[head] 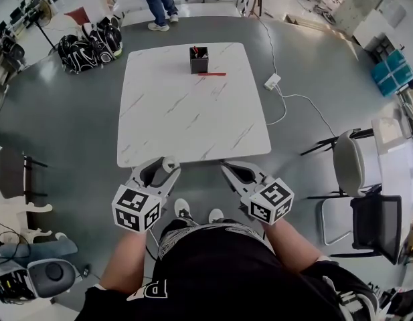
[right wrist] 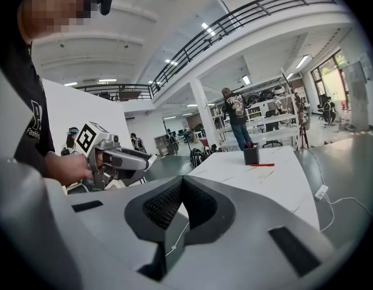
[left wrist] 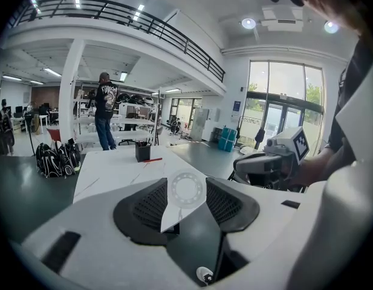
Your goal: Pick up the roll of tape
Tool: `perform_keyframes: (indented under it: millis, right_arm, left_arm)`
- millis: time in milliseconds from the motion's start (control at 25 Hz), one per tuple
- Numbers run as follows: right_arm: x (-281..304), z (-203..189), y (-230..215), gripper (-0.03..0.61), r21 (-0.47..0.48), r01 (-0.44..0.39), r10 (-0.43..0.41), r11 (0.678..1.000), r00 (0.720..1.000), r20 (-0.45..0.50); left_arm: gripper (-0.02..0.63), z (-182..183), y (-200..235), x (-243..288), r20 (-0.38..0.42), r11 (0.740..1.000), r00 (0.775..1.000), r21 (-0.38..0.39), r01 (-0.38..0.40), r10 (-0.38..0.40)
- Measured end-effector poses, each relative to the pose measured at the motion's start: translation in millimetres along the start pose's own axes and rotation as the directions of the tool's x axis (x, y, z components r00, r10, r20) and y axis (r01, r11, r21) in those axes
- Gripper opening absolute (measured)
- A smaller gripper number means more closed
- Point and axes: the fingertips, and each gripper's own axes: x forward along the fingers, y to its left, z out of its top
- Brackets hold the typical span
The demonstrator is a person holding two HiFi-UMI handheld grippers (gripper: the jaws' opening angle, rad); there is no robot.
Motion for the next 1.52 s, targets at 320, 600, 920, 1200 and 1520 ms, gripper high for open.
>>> perform_keyframes:
  millis: [320,600,920,1200,1520]
  right_arm:
    - [-34,-6,0,0.003,0.003,-0.008,0.008,1.000,1.000,0.003]
    - [0,-1,6,0.004,0.004,-0.006,0.006,1.000,1.000,-0.004]
    - [-2,-2,7,0.003,0.002,-0.011,0.011,1.000,1.000,-0.008]
    - [9,-2,4,0.004,-0.004,-0.013,0.013,1.000,1.000,-0.015]
    - [11,-4,2,0.003,-0.006,-0.018,0.018,1.000,1.000,-0.018]
  left_arm:
    - [0.209,0,-35,-1,0.004,1.000,1.000,0.002,-0.008,0.008]
    - [0.209,-1,-2,-6,0.005,1.000,1.000,-0.003,-0.003,0.003]
    - [0.209,-1,-4,-7,0.008,1.000,1.000,-0.005,-0.010,0.010]
    - [0.209,-1,7,-3,0.009,1.000,1.000,-0.009,-0.013,0.013]
    - [0.209,-2,10,-1,0.012,1.000,1.000,-0.013,-0.020,0.020]
